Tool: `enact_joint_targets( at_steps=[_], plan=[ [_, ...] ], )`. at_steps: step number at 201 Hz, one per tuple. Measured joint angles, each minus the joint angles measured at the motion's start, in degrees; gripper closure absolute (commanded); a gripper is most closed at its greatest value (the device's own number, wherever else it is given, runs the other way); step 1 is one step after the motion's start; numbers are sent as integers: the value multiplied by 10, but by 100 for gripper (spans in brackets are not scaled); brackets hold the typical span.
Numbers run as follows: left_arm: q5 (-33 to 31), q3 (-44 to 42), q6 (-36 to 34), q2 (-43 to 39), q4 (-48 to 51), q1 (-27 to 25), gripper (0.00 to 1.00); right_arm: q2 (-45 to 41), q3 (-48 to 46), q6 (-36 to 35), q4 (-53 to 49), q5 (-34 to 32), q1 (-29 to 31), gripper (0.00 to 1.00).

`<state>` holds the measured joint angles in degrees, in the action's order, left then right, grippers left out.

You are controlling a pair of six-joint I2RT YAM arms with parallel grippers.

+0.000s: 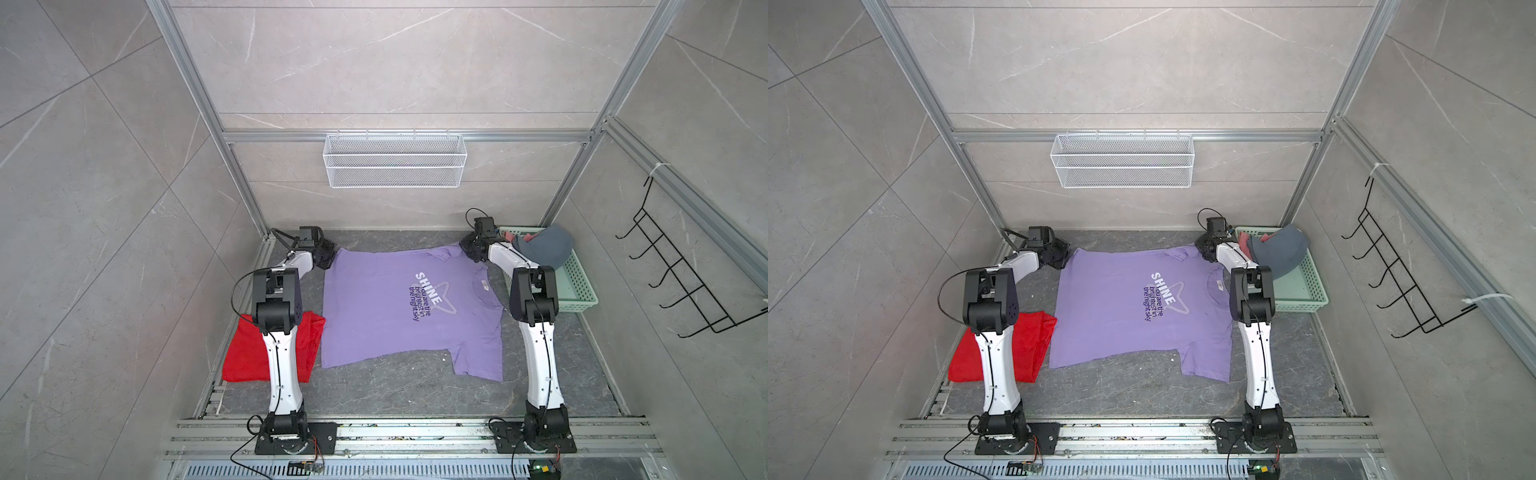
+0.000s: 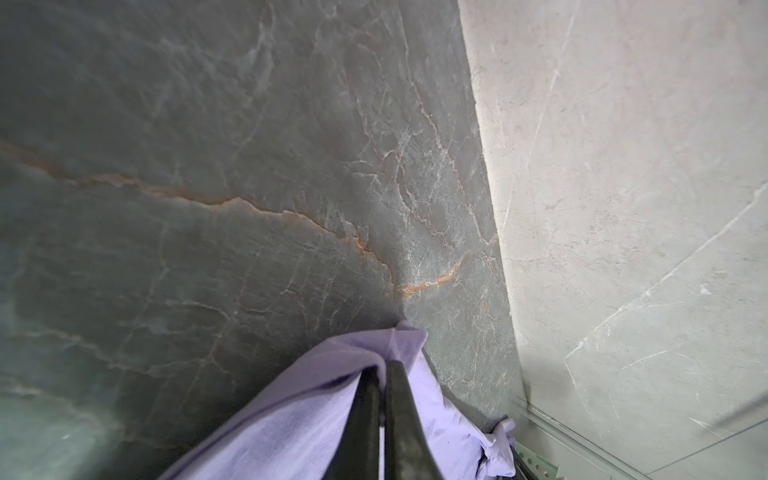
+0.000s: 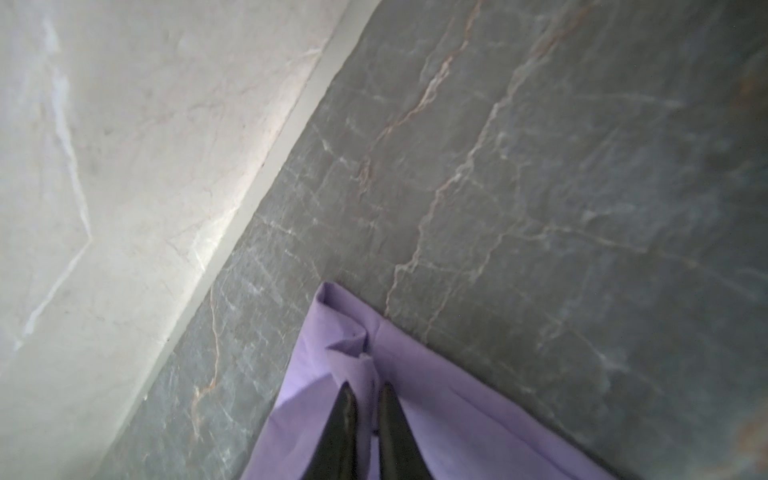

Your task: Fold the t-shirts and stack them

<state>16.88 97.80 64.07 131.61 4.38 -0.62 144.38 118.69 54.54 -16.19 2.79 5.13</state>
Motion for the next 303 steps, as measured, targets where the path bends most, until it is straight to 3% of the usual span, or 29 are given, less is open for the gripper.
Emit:
enact_joint_targets(
  at_steps=[43, 71, 118, 145, 175, 207, 245, 303],
  plan=[
    [2, 0, 1, 0, 1, 0, 97, 15, 52, 43, 13, 21, 1, 93],
    [2, 12, 1, 10, 3, 0, 96, 69, 168, 77, 19, 38, 3, 70],
    [10, 27, 3, 45, 5, 0, 96, 198, 386, 117, 25, 61, 13, 61],
    [13, 28, 3, 45, 6, 3, 96, 229, 440, 113, 2, 82, 14, 54],
    [14, 28, 2, 45, 7, 3, 96, 197, 397, 86, -64, 89, 12, 53],
    [14, 28, 2, 45, 7, 3, 97, 82, 230, 70, -138, 92, 13, 52],
    [15, 28, 0, 45, 7, 3, 97, -38, 43, 76, -132, 104, 28, 52],
    [19, 35, 0, 45, 12, 3, 98, -45, 24, 89, -147, 107, 58, 54]
  ],
)
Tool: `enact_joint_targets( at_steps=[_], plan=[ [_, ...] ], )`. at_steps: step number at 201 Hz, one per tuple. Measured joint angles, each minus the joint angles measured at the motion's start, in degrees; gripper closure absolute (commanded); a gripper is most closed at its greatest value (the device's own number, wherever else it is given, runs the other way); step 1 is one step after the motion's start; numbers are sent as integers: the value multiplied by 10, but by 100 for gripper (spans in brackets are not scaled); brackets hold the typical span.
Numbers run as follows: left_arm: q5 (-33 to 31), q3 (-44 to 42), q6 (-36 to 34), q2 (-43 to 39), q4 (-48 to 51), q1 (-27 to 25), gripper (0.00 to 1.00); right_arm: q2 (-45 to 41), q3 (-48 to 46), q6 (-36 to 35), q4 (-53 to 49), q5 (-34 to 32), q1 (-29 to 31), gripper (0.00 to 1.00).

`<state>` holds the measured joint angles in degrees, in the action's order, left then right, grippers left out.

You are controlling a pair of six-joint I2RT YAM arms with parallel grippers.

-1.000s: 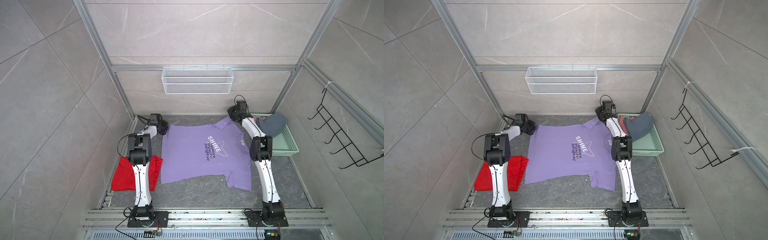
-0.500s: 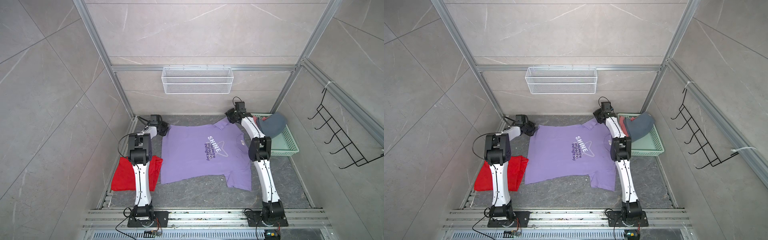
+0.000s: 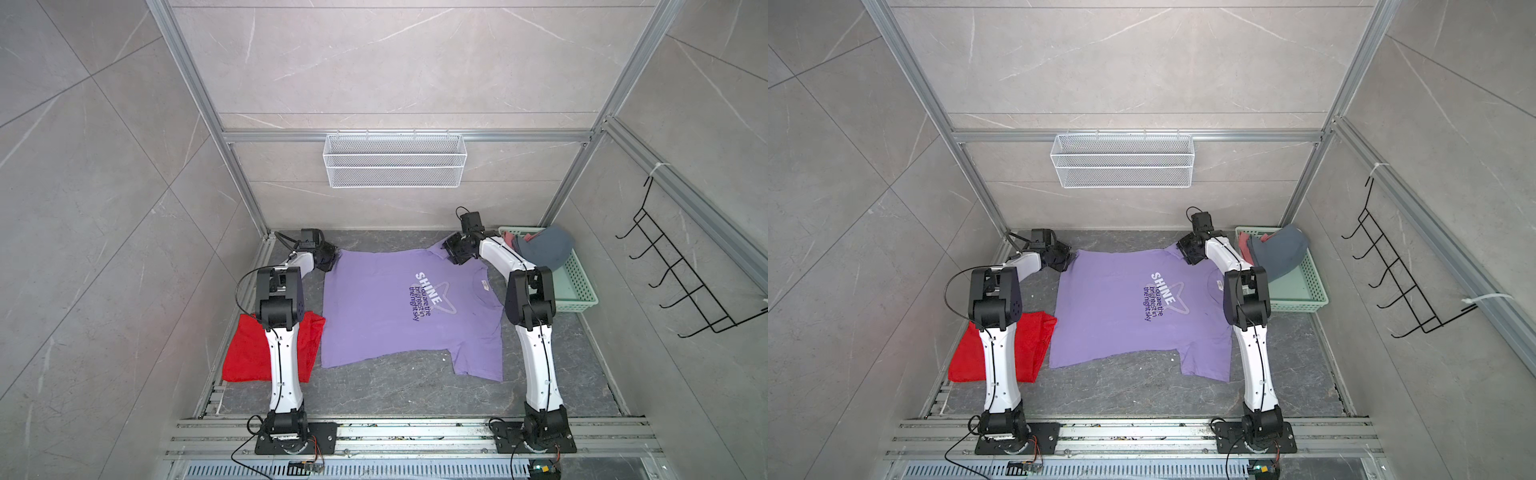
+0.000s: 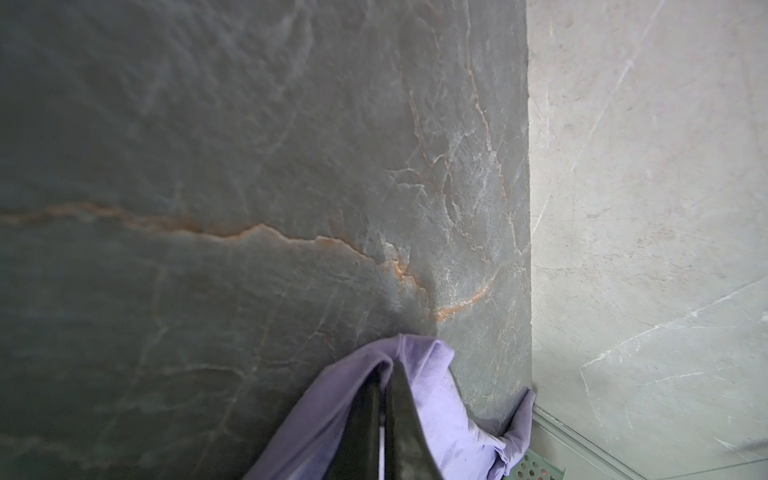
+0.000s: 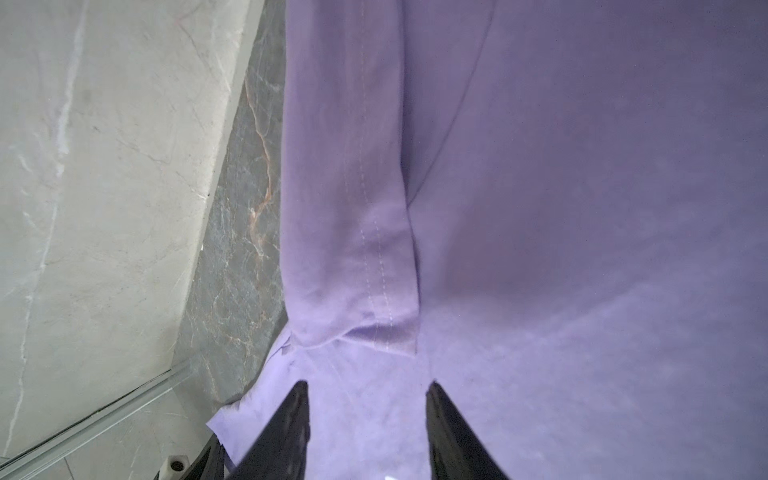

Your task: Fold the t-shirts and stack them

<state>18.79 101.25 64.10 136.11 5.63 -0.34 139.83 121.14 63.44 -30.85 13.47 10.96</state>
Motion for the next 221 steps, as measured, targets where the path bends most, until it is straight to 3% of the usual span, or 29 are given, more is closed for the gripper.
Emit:
enact_joint_targets(
  at_steps=[141, 221],
  plan=[
    [11, 14, -2, 0, 17, 2, 98, 82, 131, 0, -94, -62, 26, 64],
    [12, 14, -3, 0, 17, 3, 98, 120, 193, 0, -151, -97, 34, 63]
  ],
)
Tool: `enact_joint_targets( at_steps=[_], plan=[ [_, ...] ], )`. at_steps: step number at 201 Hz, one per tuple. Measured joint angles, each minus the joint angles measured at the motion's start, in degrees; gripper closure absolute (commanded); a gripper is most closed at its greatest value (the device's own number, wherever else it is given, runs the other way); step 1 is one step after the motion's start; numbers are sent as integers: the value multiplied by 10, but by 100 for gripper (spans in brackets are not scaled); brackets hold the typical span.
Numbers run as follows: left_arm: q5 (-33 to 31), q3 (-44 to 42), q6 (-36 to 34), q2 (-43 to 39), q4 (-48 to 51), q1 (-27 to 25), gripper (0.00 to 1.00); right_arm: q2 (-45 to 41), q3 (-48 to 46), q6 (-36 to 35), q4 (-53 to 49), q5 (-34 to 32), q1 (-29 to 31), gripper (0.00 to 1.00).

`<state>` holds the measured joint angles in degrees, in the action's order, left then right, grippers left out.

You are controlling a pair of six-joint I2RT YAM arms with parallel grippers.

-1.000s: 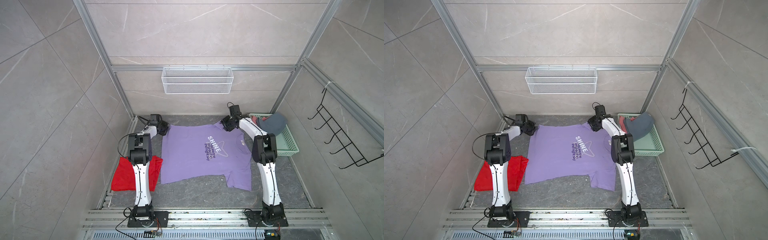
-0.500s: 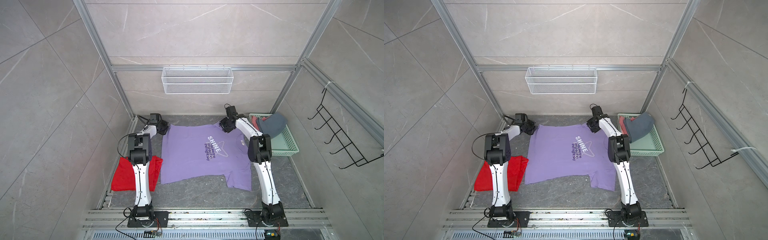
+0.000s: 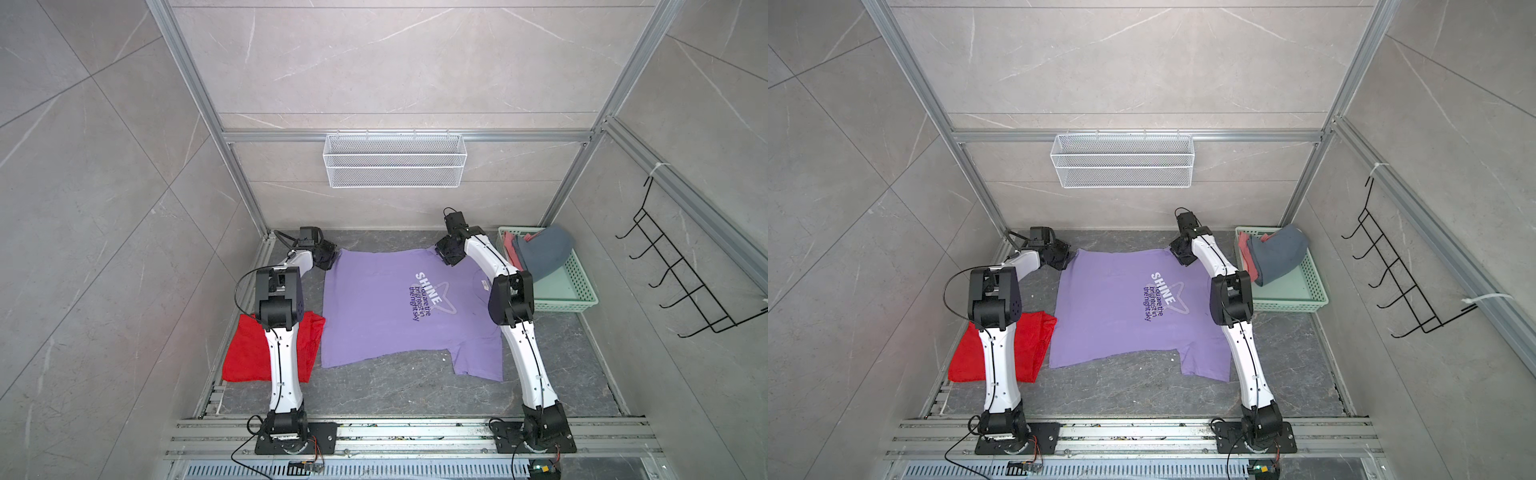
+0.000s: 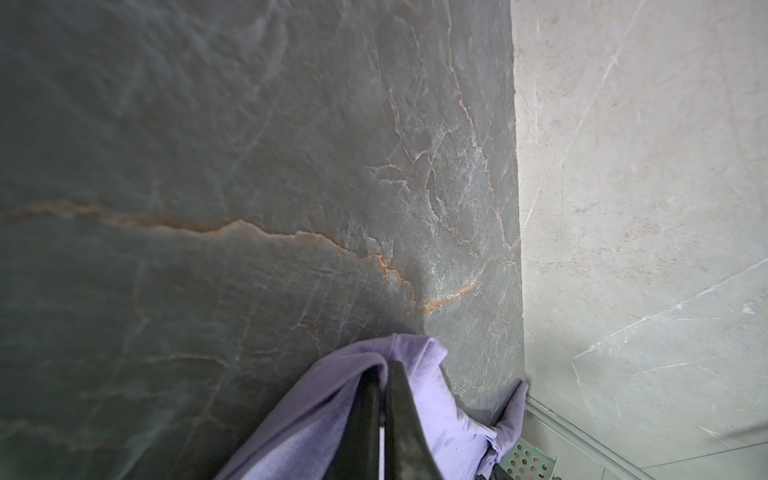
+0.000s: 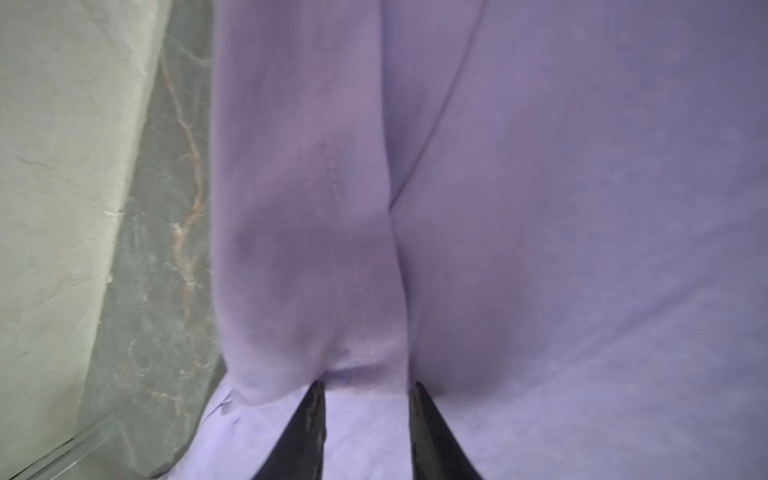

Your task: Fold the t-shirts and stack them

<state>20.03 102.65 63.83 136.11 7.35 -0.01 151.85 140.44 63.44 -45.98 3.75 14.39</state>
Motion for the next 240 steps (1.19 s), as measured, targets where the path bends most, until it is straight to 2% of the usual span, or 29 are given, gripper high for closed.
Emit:
enact_joint_targets(
  at_steps=[60, 68, 94, 148, 188, 220, 240],
  plan=[
    [0, 0, 0, 0, 0, 0, 98, -1, -4, 0, 0, -9, 1, 65],
    [0, 0, 0, 0, 0, 0, 98, -1, -4, 0, 1, -15, 2, 68],
    [0, 0, -2, 0, 0, 0, 98, 9, 9, -1, 2, -30, 2, 87],
    [0, 0, -4, 0, 1, 0, 98, 18, 15, -24, 56, -45, 2, 100],
    [0, 0, -4, 0, 1, 0, 98, 18, 14, -75, 128, -44, 3, 100],
    [1, 0, -4, 0, 1, 0, 99, 51, 118, -101, 152, -26, 6, 100],
    [2, 2, -6, 0, 2, 1, 99, 71, 166, -107, 191, -2, 8, 87]
  ],
)
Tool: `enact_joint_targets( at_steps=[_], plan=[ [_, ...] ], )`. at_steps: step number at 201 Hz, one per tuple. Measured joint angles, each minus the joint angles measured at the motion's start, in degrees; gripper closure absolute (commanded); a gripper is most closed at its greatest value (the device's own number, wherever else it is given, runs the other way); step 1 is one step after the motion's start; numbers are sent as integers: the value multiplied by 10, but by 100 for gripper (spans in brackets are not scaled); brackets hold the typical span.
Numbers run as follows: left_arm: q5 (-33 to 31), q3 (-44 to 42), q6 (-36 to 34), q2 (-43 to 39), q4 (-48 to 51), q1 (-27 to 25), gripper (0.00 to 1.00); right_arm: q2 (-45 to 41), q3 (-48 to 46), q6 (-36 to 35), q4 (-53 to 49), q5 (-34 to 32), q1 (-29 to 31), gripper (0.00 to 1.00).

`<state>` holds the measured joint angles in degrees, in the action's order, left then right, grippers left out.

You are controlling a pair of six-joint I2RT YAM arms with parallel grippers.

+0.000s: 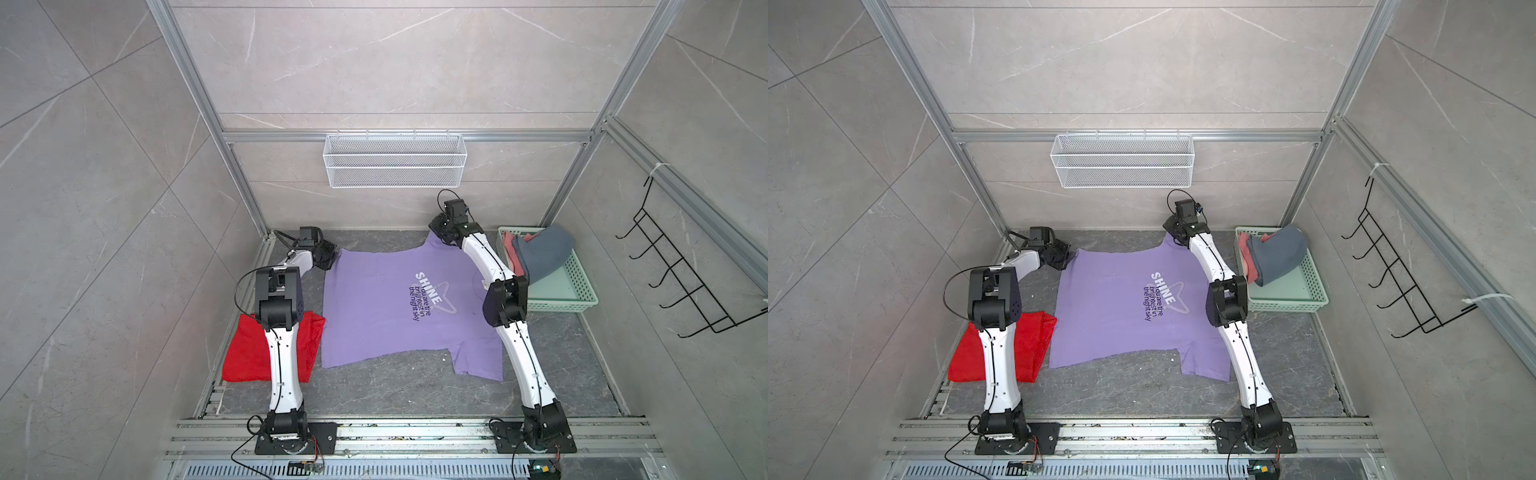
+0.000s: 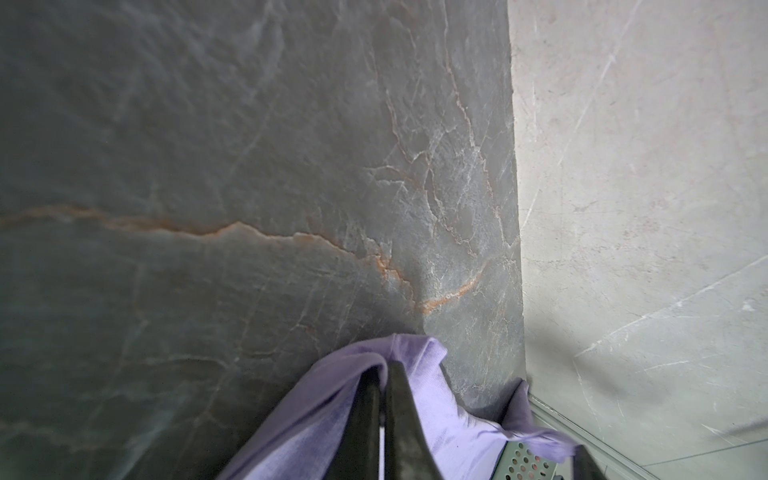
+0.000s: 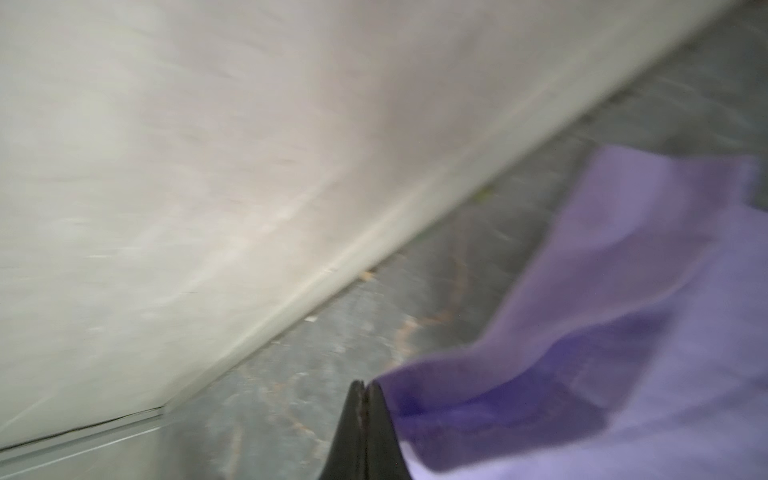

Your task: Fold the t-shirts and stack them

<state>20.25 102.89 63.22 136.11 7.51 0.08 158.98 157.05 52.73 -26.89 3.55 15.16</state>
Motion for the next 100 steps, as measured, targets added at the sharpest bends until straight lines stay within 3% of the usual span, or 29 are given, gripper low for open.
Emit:
enact_joint_targets(
  at_steps=[8, 22, 40, 100],
  plan=[
    [1, 1, 0, 0, 0, 0, 98, 7, 11, -1, 13, 8, 1, 81],
    [7, 4, -1, 0, 1, 1, 96, 20, 26, -4, 33, 23, 1, 56],
    [11, 6, -3, 0, 1, 3, 92, 28, 27, -16, 46, 40, 1, 40],
    [12, 12, -19, 0, 5, 7, 84, -2, -25, -86, 35, 64, -3, 36]
  ],
)
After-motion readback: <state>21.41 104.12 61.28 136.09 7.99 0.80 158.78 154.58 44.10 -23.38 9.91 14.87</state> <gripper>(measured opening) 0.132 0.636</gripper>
